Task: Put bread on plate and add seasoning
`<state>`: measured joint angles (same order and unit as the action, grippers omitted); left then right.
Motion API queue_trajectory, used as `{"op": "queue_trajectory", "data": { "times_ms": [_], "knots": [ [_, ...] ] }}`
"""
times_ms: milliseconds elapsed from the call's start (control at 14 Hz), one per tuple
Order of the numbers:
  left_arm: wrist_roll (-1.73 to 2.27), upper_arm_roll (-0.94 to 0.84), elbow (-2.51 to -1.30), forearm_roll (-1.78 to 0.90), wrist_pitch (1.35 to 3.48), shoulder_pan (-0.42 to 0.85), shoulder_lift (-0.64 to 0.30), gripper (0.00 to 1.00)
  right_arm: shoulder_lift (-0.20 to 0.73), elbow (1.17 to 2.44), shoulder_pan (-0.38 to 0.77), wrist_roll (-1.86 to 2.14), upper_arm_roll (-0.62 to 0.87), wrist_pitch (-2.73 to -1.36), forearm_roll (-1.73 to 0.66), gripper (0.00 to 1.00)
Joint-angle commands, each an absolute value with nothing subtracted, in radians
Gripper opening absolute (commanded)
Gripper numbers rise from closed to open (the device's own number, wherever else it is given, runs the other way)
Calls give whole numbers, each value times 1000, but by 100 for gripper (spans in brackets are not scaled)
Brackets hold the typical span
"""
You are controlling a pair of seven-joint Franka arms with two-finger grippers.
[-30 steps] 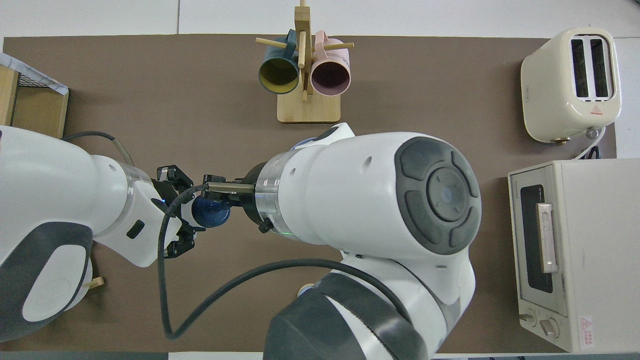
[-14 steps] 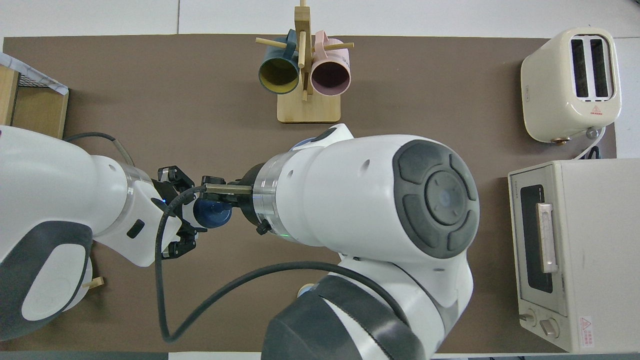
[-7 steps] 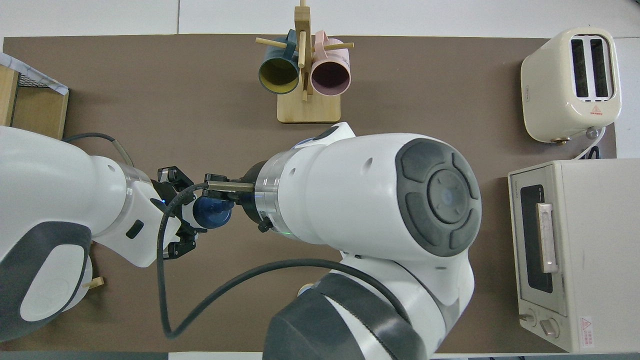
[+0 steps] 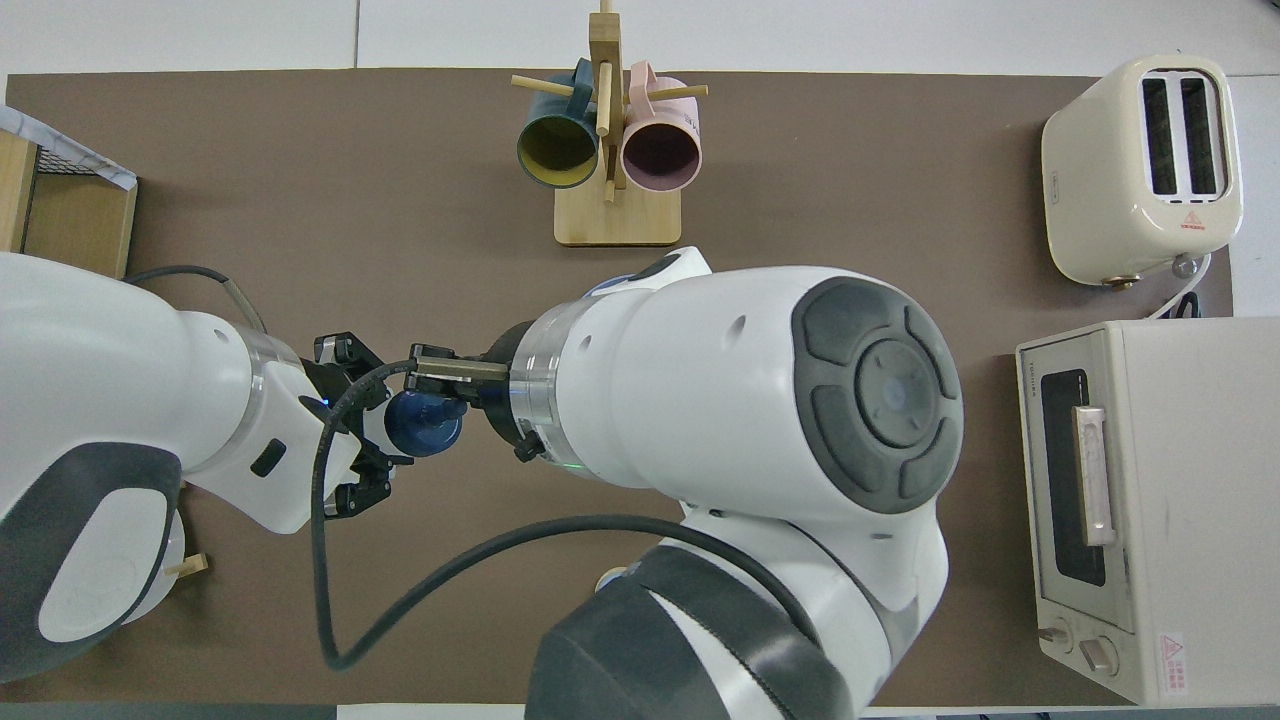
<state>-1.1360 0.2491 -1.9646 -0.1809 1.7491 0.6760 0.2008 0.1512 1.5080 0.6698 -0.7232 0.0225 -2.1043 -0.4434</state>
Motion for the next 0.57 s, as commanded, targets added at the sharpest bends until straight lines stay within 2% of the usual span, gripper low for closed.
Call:
{"op": "queue_trajectory", "data": {
  "times_ms": [0,499],
  "knots": [
    [-1123,255,-1983,-193,1752,680,227,0,146,1523,664,-746,28,-2120,-437,0],
    [-1123,256,-1983,-193,1749,678,227,0,147,1520,644,-755,23,-2147,-535,0]
  ]
}}
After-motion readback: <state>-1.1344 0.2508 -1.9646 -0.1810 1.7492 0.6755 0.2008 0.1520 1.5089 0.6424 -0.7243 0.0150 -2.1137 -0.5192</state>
